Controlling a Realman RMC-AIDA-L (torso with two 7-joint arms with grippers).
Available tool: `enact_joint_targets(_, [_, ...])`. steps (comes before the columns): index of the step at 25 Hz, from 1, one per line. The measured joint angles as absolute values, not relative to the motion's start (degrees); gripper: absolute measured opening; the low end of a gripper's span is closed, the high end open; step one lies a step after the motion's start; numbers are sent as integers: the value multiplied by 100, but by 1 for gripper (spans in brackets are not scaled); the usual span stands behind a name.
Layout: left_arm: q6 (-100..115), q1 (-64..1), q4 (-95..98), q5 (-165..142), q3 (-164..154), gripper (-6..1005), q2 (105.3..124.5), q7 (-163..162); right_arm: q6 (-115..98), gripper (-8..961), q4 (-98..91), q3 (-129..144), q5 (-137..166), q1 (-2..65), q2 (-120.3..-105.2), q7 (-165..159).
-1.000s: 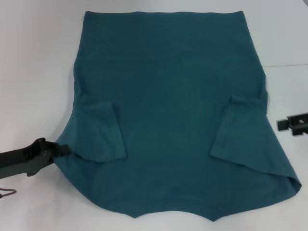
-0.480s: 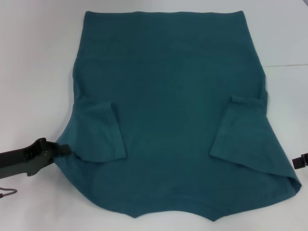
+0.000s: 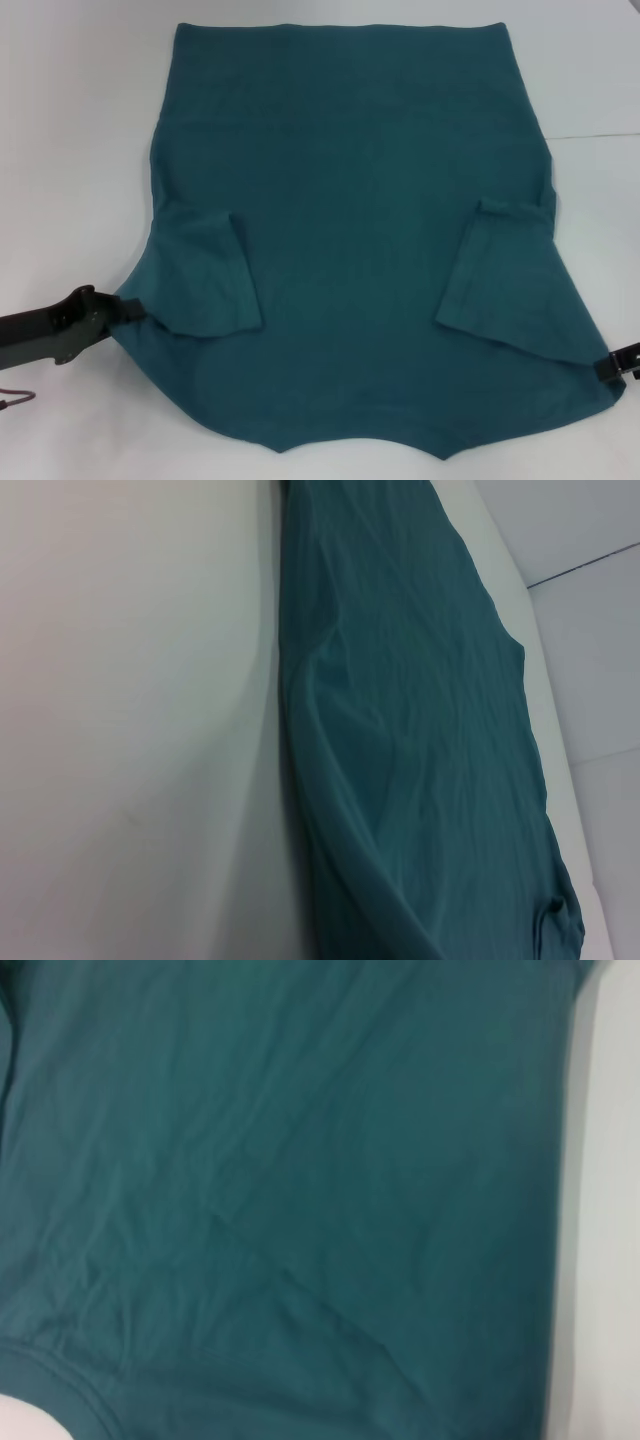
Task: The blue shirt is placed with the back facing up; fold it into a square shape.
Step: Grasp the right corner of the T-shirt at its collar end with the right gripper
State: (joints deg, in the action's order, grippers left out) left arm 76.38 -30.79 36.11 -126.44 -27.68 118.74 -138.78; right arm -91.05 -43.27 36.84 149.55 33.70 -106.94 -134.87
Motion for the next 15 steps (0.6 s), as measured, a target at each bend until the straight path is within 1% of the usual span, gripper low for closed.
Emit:
enact_joint_targets(11, [7591,-3064,3613,-12646,-2767,6,11882,-13878,-9021,731,-4304,3814,14976,3416,-10789,-13539])
enact_joint_targets(15, [7587,-3052,3612,-12647,-2745,6,11884,-13878,-8967,731,-4304,3897,14982,3436,-10796,-13606])
